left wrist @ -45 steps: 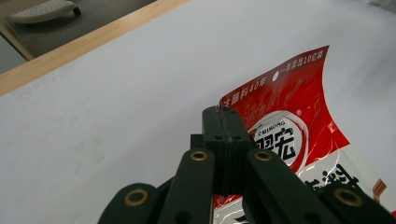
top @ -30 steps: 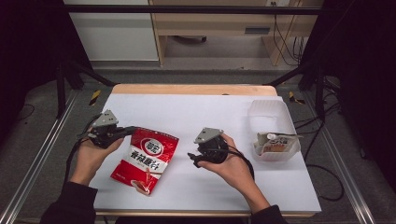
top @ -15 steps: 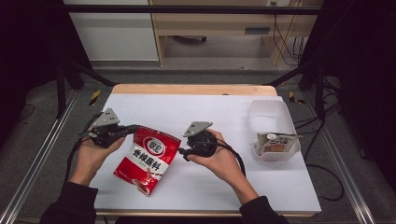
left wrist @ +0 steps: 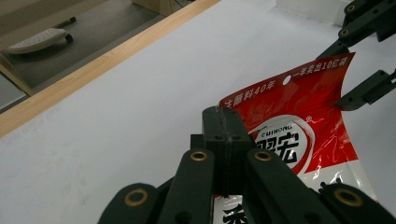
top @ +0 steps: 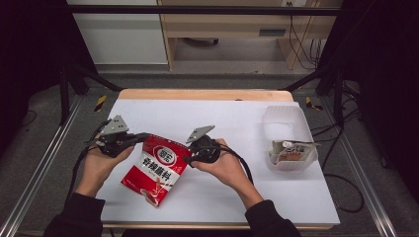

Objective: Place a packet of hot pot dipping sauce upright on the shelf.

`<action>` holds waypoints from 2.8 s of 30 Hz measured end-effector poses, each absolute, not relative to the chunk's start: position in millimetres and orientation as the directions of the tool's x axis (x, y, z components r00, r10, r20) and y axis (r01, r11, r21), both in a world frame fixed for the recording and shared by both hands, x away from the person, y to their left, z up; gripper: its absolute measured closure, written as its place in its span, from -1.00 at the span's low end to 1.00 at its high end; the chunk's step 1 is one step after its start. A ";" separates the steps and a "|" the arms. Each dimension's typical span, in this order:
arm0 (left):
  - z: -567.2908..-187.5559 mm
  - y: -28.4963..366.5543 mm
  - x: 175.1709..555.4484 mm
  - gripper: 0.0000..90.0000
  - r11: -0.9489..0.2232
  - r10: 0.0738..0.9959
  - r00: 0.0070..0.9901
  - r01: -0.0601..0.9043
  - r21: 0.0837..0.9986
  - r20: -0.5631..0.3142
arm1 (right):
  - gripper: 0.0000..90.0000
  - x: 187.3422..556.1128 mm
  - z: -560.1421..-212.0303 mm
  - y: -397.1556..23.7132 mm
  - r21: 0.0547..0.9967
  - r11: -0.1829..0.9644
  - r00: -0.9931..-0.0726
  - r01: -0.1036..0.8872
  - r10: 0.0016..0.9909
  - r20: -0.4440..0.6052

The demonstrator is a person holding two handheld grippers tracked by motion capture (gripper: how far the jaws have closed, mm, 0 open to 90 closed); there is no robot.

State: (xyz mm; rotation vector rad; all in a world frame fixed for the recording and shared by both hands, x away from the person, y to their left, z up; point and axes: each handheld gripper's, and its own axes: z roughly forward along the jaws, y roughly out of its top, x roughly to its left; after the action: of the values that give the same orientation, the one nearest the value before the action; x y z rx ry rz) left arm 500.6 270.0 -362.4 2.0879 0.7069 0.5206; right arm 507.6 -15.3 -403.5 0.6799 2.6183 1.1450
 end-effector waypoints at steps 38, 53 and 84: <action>-366.6 267.6 503.2 1.00 -0.500 0.623 0.776 0.303 0.811 0.094 | 0.99 519.2 -408.9 -0.1 0.649 0.669 -0.903 0.362 0.424 0.067; -369.8 269.0 497.8 -0.49 -0.482 0.651 0.754 0.319 0.816 0.089 | 1.00 521.4 -397.2 -10.1 0.672 0.651 -0.902 0.353 0.427 0.060; -400.0 318.7 483.9 -0.89 -0.327 0.751 0.661 0.396 0.858 -0.019 | 1.00 511.3 -302.9 -79.3 0.678 0.686 -0.893 0.266 0.439 -0.094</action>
State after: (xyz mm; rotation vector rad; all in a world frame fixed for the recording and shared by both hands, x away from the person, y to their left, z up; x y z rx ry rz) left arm 483.9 318.7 -400.0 1.9518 0.8949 0.4836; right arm 511.3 -79.3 -302.9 0.5647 2.6490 1.0071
